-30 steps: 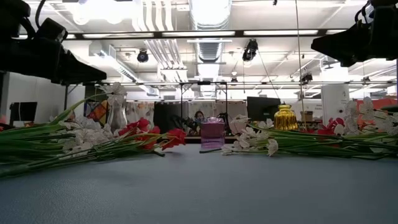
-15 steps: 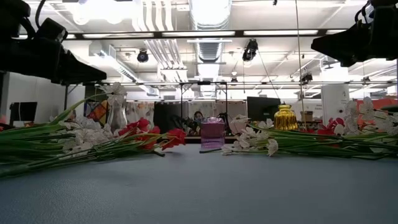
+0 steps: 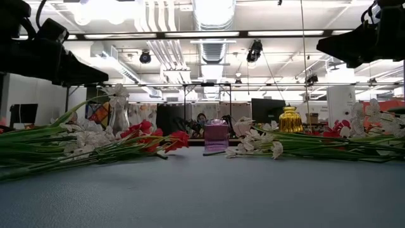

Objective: Sort flowers into vase by color

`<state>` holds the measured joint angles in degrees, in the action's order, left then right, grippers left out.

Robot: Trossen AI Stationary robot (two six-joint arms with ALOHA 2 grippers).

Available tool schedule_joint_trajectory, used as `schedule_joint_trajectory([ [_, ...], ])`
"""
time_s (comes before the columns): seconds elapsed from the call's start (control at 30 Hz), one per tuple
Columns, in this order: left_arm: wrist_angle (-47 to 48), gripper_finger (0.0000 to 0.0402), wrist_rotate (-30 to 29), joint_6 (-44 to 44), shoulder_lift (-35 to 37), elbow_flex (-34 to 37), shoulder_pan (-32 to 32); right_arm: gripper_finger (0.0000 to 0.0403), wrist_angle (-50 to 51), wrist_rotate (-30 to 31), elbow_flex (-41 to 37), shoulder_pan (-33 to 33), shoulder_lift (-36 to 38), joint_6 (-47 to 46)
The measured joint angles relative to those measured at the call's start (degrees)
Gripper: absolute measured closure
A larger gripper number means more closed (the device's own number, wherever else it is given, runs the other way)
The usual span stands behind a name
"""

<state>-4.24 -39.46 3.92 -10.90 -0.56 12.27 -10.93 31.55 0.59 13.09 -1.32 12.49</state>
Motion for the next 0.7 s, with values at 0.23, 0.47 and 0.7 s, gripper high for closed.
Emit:
schedule_joint_trajectory([
  [0.23, -0.74, 0.0254, -0.56, -3.84, -0.04, 0.02, -0.03, 0.0275, 0.04, -0.38, 0.0, 0.0, 0.0, -8.26],
  [0.47, -7.95, 0.0254, 5.96, -31.71, -0.44, -2.11, 0.0, 0.0275, -3.87, -8.21, 0.01, 0.01, -0.78, -32.37],
  [0.7, -20.03, 0.0254, 6.64, -32.85, -4.49, -2.08, 0.04, 0.0275, -7.84, -8.02, 0.0, 0.01, -1.09, -32.46],
])
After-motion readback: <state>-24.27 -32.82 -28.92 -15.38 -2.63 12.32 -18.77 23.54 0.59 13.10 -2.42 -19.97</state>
